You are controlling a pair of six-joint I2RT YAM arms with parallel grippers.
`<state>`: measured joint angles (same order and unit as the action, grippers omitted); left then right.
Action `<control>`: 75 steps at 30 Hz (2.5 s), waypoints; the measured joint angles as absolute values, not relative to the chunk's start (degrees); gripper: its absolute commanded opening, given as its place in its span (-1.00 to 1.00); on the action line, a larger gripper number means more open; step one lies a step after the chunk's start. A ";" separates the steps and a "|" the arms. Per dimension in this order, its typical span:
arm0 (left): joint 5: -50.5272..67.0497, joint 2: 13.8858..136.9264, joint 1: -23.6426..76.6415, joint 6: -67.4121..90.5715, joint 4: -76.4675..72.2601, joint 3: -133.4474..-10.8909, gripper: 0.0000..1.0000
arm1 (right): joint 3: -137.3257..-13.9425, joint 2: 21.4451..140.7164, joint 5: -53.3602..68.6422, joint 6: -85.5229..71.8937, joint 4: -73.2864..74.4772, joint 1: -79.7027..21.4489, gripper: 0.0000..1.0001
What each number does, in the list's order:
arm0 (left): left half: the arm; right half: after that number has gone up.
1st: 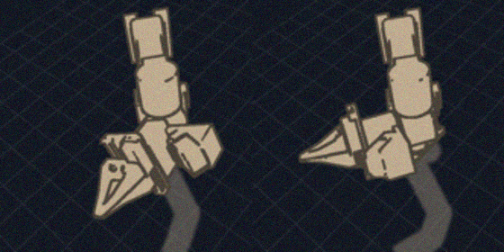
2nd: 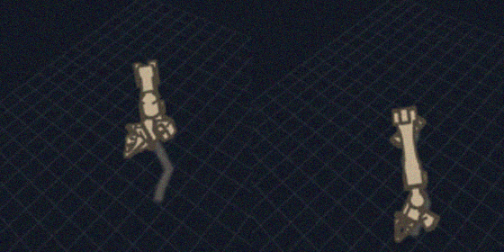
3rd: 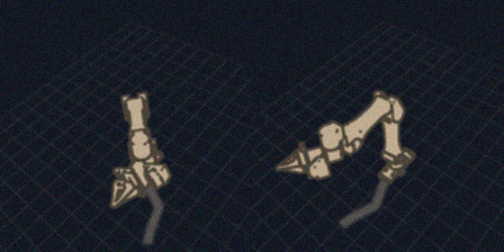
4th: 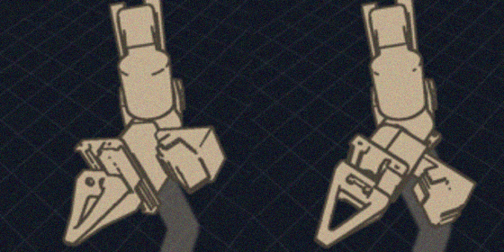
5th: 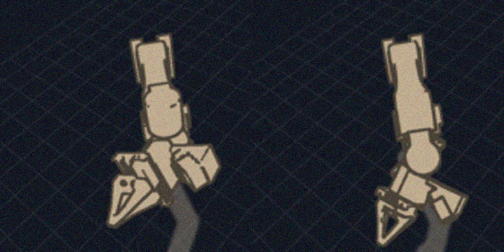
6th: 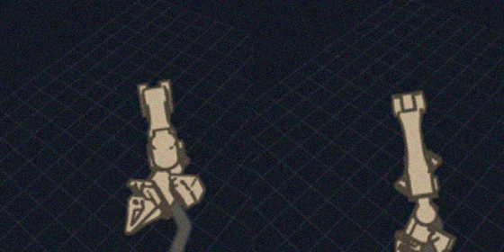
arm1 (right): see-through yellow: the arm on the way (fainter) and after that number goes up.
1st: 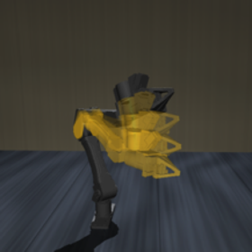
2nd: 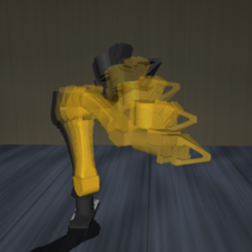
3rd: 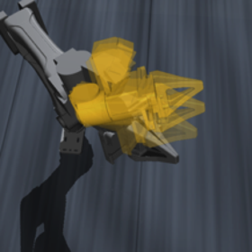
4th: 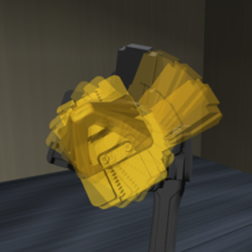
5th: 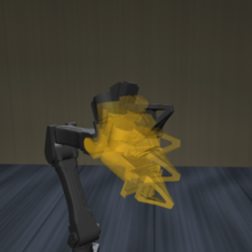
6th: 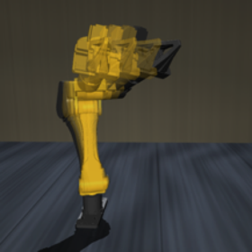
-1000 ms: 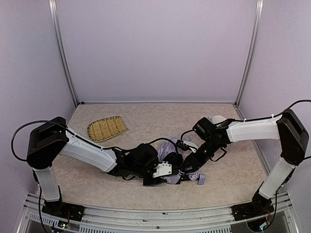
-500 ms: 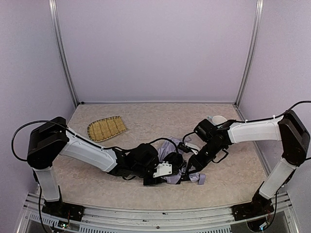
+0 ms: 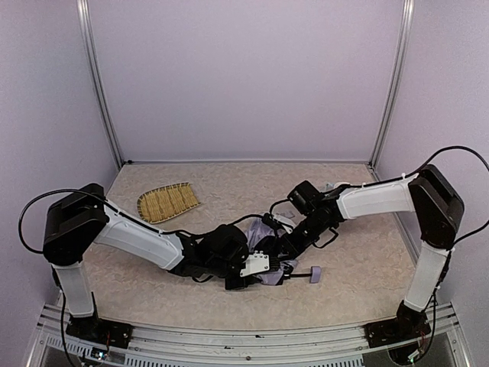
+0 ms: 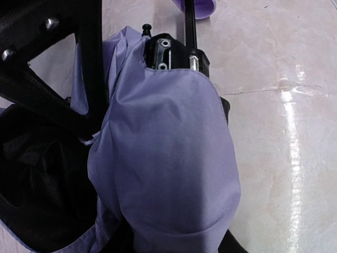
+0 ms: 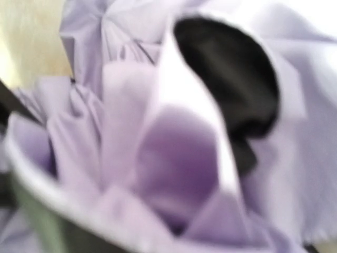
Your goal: Put away the umbrella
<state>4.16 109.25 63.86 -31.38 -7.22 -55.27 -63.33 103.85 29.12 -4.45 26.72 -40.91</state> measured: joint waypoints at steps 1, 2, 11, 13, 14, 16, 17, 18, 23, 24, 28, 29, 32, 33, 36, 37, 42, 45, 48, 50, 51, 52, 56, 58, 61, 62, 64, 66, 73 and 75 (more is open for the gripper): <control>3.95 109.25 63.66 -31.33 -7.42 -55.13 -0.47 | -63.72 104.84 29.65 -4.62 25.50 -41.08 -1.00; 3.73 109.23 63.53 -31.29 -7.66 -54.98 -0.47 | -64.01 105.86 30.28 -4.97 24.16 -41.19 -1.00; 3.11 108.16 62.54 -31.38 -7.88 -53.80 -0.48 | -62.70 110.08 37.74 -7.75 13.13 -42.28 -0.95; 3.20 107.90 62.37 -31.48 -7.40 -53.67 -0.48 | -61.06 110.08 39.75 -8.43 9.28 -42.26 -0.87; 3.25 107.83 62.33 -31.53 -7.20 -53.65 -0.48 | -60.45 110.15 40.36 -8.67 7.73 -42.26 -0.78; 3.64 107.85 62.19 -31.51 -6.98 -53.74 -0.48 | -60.42 110.76 40.49 -8.78 5.74 -42.26 -0.60; 4.08 108.05 62.00 -31.29 -6.28 -54.24 -0.49 | -60.75 111.35 40.34 -8.60 4.86 -42.28 -0.48; 4.56 108.49 61.76 -30.89 -5.26 -54.96 -0.51 | -61.17 112.01 40.12 -8.54 4.32 -42.30 -0.39; 10.28 110.65 59.51 -27.35 0.01 -59.53 -0.56 | -60.38 112.14 38.00 -9.43 2.15 -41.56 -0.13; 11.88 110.93 58.98 -26.72 0.49 -60.14 -0.57 | -59.44 111.37 37.45 -9.82 1.52 -41.39 -0.09; 17.56 112.73 57.84 -24.23 0.71 -62.41 -0.62 | -55.13 106.98 35.31 -11.05 0.86 -39.68 0.08; 18.35 113.10 57.78 -23.73 0.73 -62.87 -0.65 | -54.50 105.73 34.59 -11.14 1.52 -39.16 0.15; 21.17 114.74 57.58 -22.22 1.10 -64.86 -0.69 | -53.71 101.62 32.77 -11.07 4.82 -37.69 0.34; 22.22 115.31 57.23 -21.80 1.41 -65.65 -0.69 | -53.71 100.03 32.12 -10.57 6.02 -37.15 0.37; 24.91 116.66 56.42 -20.64 2.46 -67.46 -0.70 | -53.74 94.00 30.46 -9.61 9.26 -35.00 0.44; 25.71 116.92 56.10 -20.34 2.87 -67.88 -0.70 | -53.82 92.03 29.85 -9.08 10.48 -34.37 0.46; 28.91 118.04 55.00 -19.55 4.91 -69.43 -0.70 | -53.87 84.79 26.24 -6.13 16.32 -32.97 0.38; 30.65 118.89 54.35 -19.38 5.98 -70.43 -0.70 | -53.36 81.28 24.45 -3.99 19.07 -33.45 0.40; 32.91 120.11 53.49 -19.00 7.46 -71.75 -0.70 | -50.41 76.27 21.28 -0.97 18.79 -37.65 0.48; 34.33 120.66 53.01 -18.68 8.23 -72.44 -0.70 | -48.07 73.23 18.33 1.76 18.15 -44.14 0.55; 35.11 120.90 52.75 -18.55 8.47 -72.73 -0.70 | -46.76 71.99 15.31 3.77 17.21 -48.69 0.66; 35.88 121.16 52.49 -18.41 8.69 -72.99 -0.70 | -45.95 71.68 13.34 5.21 16.58 -51.79 0.81; 38.15 121.86 51.81 -18.28 9.72 -74.00 -0.69 | -43.83 73.78 2.00 11.84 13.91 -58.61 1.00; 38.89 122.21 51.59 -18.31 10.37 -74.56 -0.69 | -43.81 76.49 -2.81 15.35 12.43 -59.57 1.00; 39.94 122.69 51.29 -18.35 11.33 -75.35 -0.69 | -43.88 81.25 -8.58 20.58 9.74 -59.90 1.00; 40.25 122.83 51.18 -18.37 11.60 -75.57 -0.69 | -43.99 82.87 -9.74 22.04 9.21 -59.90 1.00; 40.80 123.15 51.00 -18.39 12.10 -76.01 -0.69 | -44.49 85.93 -11.09 24.29 8.86 -59.88 0.99; 41.54 123.33 50.78 -18.39 12.43 -76.34 -0.69 | -45.39 89.45 -11.75 25.98 8.69 -59.90 0.94; 44.56 124.20 49.82 -19.25 13.37 -77.30 -0.66 | -47.64 95.44 -12.99 28.62 7.53 -59.92 0.35; 45.47 124.55 49.56 -19.55 13.82 -77.73 -0.53 | -48.29 96.40 -12.75 28.75 7.57 -60.07 0.02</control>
<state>45.47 124.55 49.56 -19.55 13.82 -77.73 -48.29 96.40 -12.75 28.75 7.57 -60.07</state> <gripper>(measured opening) 0.317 0.698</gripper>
